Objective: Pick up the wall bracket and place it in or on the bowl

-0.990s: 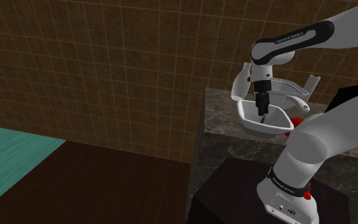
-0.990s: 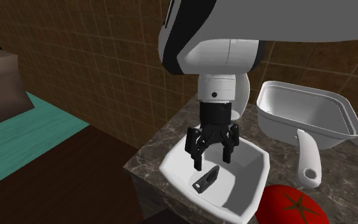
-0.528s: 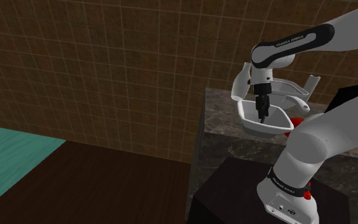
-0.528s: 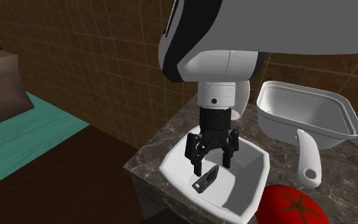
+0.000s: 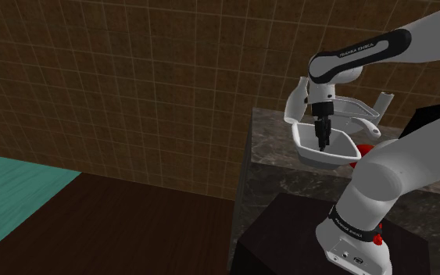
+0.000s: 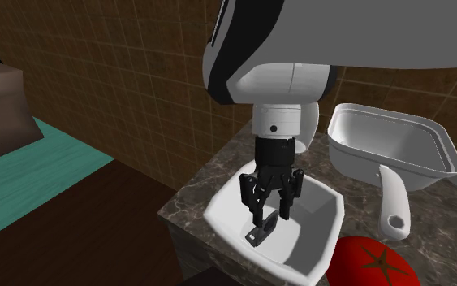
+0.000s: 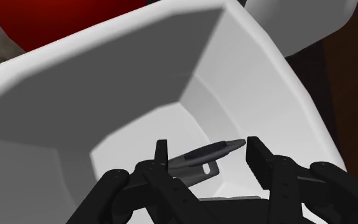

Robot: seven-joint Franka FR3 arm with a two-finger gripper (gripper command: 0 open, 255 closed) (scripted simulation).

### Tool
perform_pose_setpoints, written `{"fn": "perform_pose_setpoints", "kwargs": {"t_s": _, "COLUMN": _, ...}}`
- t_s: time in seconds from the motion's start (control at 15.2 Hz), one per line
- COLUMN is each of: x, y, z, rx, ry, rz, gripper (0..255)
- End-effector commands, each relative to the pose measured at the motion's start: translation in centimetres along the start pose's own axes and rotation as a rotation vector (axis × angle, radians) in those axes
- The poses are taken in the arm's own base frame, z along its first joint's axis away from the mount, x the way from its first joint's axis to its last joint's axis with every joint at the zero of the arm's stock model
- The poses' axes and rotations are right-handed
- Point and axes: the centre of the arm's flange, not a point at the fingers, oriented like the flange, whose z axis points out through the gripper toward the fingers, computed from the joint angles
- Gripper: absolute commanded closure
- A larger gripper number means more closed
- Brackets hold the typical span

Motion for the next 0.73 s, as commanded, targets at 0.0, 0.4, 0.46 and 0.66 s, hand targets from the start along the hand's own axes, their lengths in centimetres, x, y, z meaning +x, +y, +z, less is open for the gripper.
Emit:
{"fn": "perform_pose_setpoints", "kwargs": {"t_s": 0.0, "x": 0.0, "y": 0.1, "z": 0.1, "rx": 0.0, "ry": -0.002, "rz": 0.0, "gripper": 255}}
{"fn": "perform_pose_setpoints", "kwargs": {"t_s": 0.4, "x": -0.6, "y": -0.4, "z": -1.3, "rx": 0.0, "ry": -0.002, "rz": 0.0, "gripper": 255}}
{"fn": "perform_pose_setpoints", "kwargs": {"t_s": 0.46, "x": -0.9, "y": -0.5, "z": -1.7, "rx": 0.0, "ry": -0.002, "rz": 0.0, "gripper": 255}}
{"fn": "perform_pose_setpoints", "kwargs": {"t_s": 0.66, "x": -1.5, "y": -0.9, "z": -3.1, "rx": 0.0, "ry": -0.002, "rz": 0.0, "gripper": 255}}
